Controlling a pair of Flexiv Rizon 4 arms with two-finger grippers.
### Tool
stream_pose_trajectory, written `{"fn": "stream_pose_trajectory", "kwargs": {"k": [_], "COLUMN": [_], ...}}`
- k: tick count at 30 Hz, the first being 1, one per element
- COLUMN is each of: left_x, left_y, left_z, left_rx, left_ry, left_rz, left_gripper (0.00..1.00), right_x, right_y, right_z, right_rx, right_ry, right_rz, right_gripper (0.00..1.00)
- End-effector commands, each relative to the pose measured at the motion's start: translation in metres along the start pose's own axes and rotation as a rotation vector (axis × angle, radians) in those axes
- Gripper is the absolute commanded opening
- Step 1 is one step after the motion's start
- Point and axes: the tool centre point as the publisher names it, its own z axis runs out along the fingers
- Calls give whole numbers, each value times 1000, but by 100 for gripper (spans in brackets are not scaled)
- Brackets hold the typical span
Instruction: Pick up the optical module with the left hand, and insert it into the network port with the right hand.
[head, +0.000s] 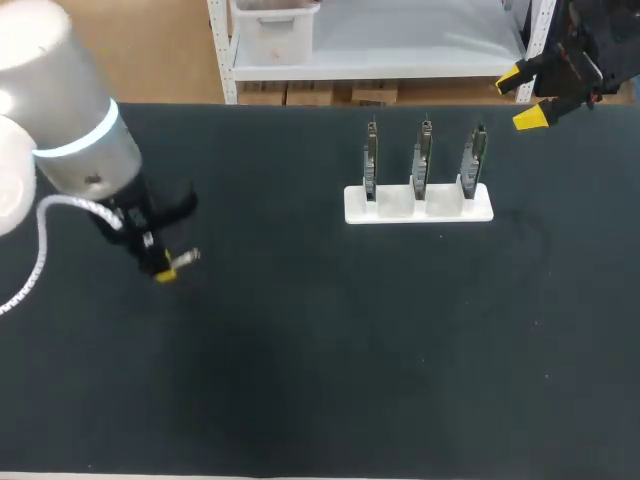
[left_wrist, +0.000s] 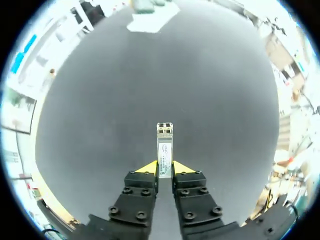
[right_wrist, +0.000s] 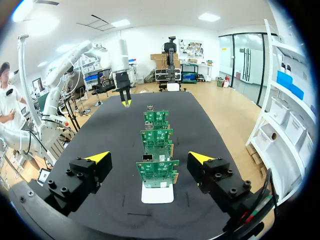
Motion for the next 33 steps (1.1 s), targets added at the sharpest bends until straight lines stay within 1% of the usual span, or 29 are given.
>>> {"fn": "stream_pose_trajectory", "kwargs": {"k": [1, 4, 5, 7, 9, 10, 12, 13, 16, 18, 21, 24, 26, 29, 30, 33], "left_x": [-12, -37, -44, -57, -69, -76, -89, -96, -116, -128, -143, -158, -169, -185, -191, -211], "left_y": [20, 43, 51, 63, 74, 78, 85, 88, 94, 97, 105, 111, 113, 114, 114, 112], "left_z": [-20, -41, -49, -63, -76, -83, -93, -99, -110, -117, -130, -138, -141, -146, -145, -145], "left_rx": [-31, -64, -85, -112, -141, -145, -167, -173, -188, -170, -158, -143, -160, -163, -170, -152], "left_ry": [-240, -413, -453, -522, -552, -595, -606, -626, -646, -691, -787, -844, -847, -878, -874, -902], "left_rz": [-91, -165, -174, -187, -175, -171, -147, -129, -73, -60, -65, -59, -33, -5, 10, 50], "left_gripper": [0, 0, 0, 0, 0, 0, 0, 0, 0, 0, 0, 0, 0, 0, 0, 0], "right_x": [0, 0, 0, 0, 0, 0, 0, 0, 0, 0, 0, 0, 0, 0, 0, 0], "right_y": [2, 2, 2, 2, 2, 2, 2, 2, 2, 2, 2, 2, 2, 2, 2, 2], "right_z": [0, 0, 0, 0, 0, 0, 0, 0, 0, 0, 0, 0, 0, 0, 0, 0], "right_rx": [6, 6, 6, 6, 6, 6, 6, 6, 6, 6, 6, 6, 6, 6, 6, 6], "right_ry": [0, 0, 0, 0, 0, 0, 0, 0, 0, 0, 0, 0, 0, 0, 0, 0], "right_rz": [-1, -1, -1, -1, -1, -1, -1, -1, -1, -1, -1, -1, -1, -1, -1, -1], "right_gripper": [100, 100, 100, 100, 100, 100, 100, 100, 100, 100, 100, 100, 100, 100, 100, 100]}}
